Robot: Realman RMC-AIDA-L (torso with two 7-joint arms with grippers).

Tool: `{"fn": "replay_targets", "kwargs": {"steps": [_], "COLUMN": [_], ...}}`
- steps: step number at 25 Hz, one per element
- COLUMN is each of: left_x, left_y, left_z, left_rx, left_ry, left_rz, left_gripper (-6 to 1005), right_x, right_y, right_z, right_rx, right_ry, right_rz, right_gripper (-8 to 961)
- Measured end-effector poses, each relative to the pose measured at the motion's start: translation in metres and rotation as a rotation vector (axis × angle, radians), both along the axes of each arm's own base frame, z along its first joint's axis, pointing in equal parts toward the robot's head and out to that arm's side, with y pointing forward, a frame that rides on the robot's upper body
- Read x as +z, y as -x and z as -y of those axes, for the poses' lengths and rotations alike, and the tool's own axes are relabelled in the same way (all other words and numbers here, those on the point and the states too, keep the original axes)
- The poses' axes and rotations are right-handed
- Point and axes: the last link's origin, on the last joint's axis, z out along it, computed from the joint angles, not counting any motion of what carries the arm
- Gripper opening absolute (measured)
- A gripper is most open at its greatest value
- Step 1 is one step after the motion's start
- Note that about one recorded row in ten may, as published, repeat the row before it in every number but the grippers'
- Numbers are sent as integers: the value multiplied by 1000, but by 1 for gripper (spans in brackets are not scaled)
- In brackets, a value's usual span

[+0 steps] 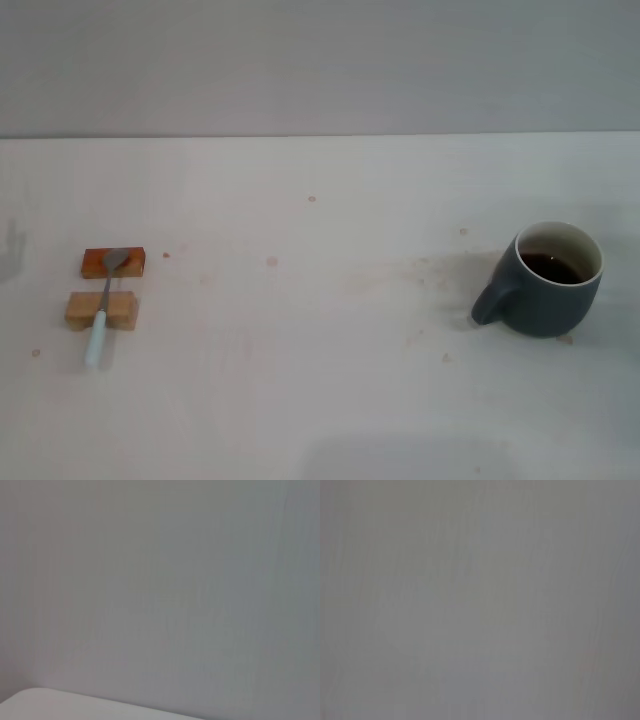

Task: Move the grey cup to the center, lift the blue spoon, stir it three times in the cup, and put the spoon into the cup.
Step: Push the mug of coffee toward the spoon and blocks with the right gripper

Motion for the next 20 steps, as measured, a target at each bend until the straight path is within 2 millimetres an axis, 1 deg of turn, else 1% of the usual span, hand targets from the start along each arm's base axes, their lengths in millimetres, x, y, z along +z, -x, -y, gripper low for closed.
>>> {"fn": "replay_targets", "kwargs": {"steps": [10, 16, 20], "left_x": [3, 8, 10], "left_y": [0, 3, 3], "left_z": [-3, -1, -1], "left_rx": [1, 8, 10], "left_ry": [-3, -26, -35], "left_rz": [-2, 7, 9], "left_gripper": [645, 643, 641], "right_x": [-5, -9, -14], "right_y": [2, 0, 0], "right_z": [1, 4, 8], "right_rx": [1, -4, 4], "right_ry": [12, 19, 41], "right_rz": [-11, -13, -25], "right_gripper": [515, 514, 513]}}
